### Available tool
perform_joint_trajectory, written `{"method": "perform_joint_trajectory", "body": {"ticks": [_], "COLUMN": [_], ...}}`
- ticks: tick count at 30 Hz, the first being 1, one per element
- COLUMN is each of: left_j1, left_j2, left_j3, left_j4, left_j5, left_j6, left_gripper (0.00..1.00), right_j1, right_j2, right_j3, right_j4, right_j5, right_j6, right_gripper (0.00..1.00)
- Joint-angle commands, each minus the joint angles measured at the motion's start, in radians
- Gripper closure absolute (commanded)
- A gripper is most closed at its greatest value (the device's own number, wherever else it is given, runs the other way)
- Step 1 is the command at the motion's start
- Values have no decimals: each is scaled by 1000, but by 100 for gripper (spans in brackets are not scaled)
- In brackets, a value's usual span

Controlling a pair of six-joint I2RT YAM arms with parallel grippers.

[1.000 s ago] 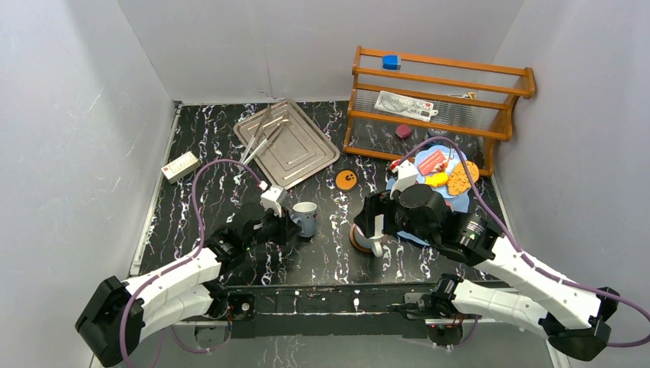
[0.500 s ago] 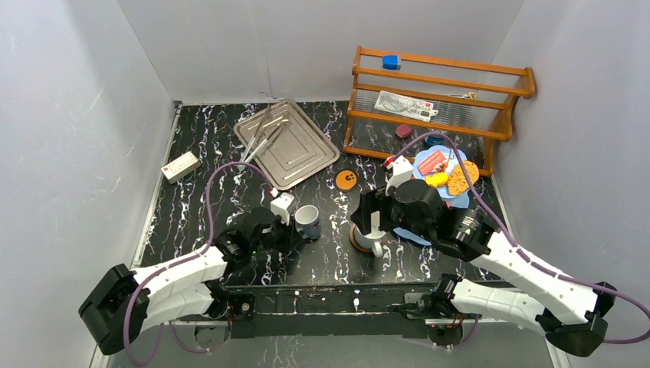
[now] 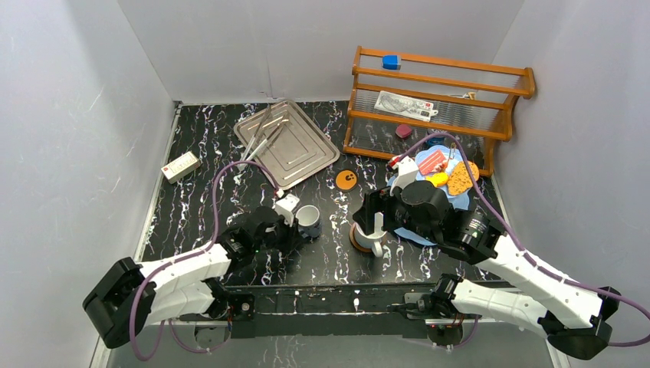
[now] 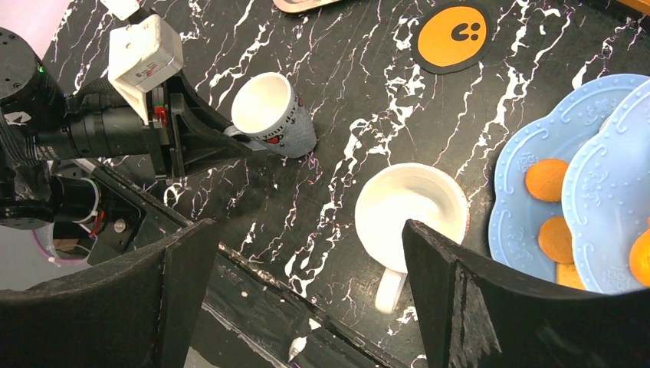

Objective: Serve the afternoon tea
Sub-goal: Adjust the cup at the center of the board.

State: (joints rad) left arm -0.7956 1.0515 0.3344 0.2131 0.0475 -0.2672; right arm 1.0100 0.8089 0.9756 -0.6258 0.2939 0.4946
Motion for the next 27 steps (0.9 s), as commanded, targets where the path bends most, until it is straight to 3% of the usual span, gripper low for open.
{"method": "perform_joint_trajectory", "body": {"ticks": [1, 11, 27], "left_j1": [-4, -7, -5], "left_j2": [24, 88, 159], "left_j3": [36, 80, 92], "left_j4": [4, -5, 97], "left_j5": [-14, -16, 86], "left_j6": [43, 63, 237], "left_gripper": [90, 68, 55], "right_j1": [4, 2, 3], "right_j2": [-13, -21, -27], "right_j3": [29, 32, 40], "right_j4": [34, 29, 18], "right_j5": [24, 32, 40], "right_j6": [-8, -9, -11], "right_gripper": [1, 1, 1]}}
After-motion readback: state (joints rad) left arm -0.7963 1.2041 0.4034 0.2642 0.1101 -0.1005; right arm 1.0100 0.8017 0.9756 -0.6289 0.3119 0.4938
